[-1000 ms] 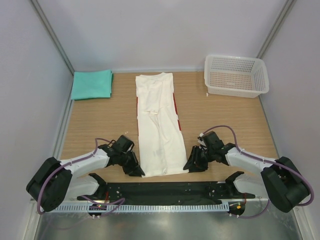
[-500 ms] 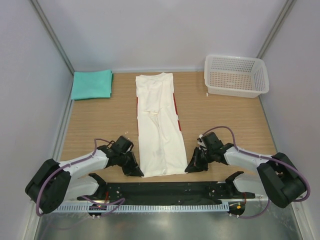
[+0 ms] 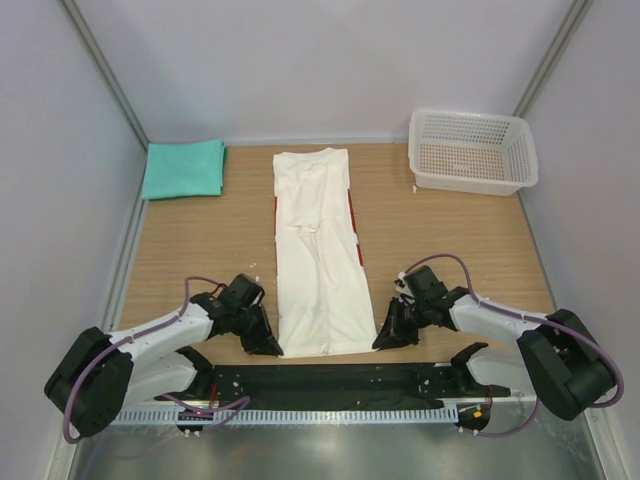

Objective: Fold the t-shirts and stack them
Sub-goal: Fold the tshirt

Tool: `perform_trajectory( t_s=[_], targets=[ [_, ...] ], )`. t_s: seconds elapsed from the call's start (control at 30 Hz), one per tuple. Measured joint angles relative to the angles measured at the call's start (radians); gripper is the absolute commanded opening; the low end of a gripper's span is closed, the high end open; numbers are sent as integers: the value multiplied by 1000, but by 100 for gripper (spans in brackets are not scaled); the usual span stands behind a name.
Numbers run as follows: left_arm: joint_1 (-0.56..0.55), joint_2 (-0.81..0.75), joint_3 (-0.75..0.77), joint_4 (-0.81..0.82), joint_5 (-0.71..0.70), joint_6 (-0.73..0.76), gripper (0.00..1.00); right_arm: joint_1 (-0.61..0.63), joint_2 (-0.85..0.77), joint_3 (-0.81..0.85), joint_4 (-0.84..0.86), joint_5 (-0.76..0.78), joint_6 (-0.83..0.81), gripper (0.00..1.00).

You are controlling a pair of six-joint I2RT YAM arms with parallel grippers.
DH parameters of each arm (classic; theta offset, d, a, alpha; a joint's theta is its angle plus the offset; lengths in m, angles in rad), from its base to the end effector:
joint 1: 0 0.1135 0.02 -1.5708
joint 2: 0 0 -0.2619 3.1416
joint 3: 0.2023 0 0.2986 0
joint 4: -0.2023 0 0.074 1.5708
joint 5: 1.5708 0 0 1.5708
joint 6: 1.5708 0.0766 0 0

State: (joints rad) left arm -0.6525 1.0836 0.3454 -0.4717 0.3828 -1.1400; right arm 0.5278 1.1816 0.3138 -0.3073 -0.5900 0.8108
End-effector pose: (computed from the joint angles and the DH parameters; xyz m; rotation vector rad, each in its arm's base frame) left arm 0.1458 -0.1474 0.0567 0.6141 -2.9039 0.7816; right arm 0.1587 0.1419 0.0444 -0.2336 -2.8893 -1.0494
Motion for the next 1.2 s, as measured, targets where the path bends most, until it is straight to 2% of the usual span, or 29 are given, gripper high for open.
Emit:
perform_trajectory(
  t_s=[0.17, 0.3, 0.43, 0.6, 0.83, 0.97, 1.2],
  targets=[
    [2, 2, 78, -100, -51, 60, 0, -1, -8, 28, -51, 0, -6, 1],
    [77, 48, 215, -175, -66, 133, 0, -40, 44, 151, -106, -1, -26, 1],
    [203, 180, 431, -207, -65, 221, 0, -90, 196, 380, -124, -5, -68, 1],
    [336, 428, 694, -195, -51, 301, 0, -156, 454, 711, -151, -3, -137, 1],
    [396, 697, 937, -185, -21, 346, 0, -219, 754, 1091, -214, -8, -216, 1],
    [407, 788, 1024, -192, -4, 365, 0, -240, 835, 1174, -250, -11, -234, 1],
    [433, 885, 1146, -199, 15, 383, 0, -269, 879, 1217, -278, -27, -244, 1]
  ],
)
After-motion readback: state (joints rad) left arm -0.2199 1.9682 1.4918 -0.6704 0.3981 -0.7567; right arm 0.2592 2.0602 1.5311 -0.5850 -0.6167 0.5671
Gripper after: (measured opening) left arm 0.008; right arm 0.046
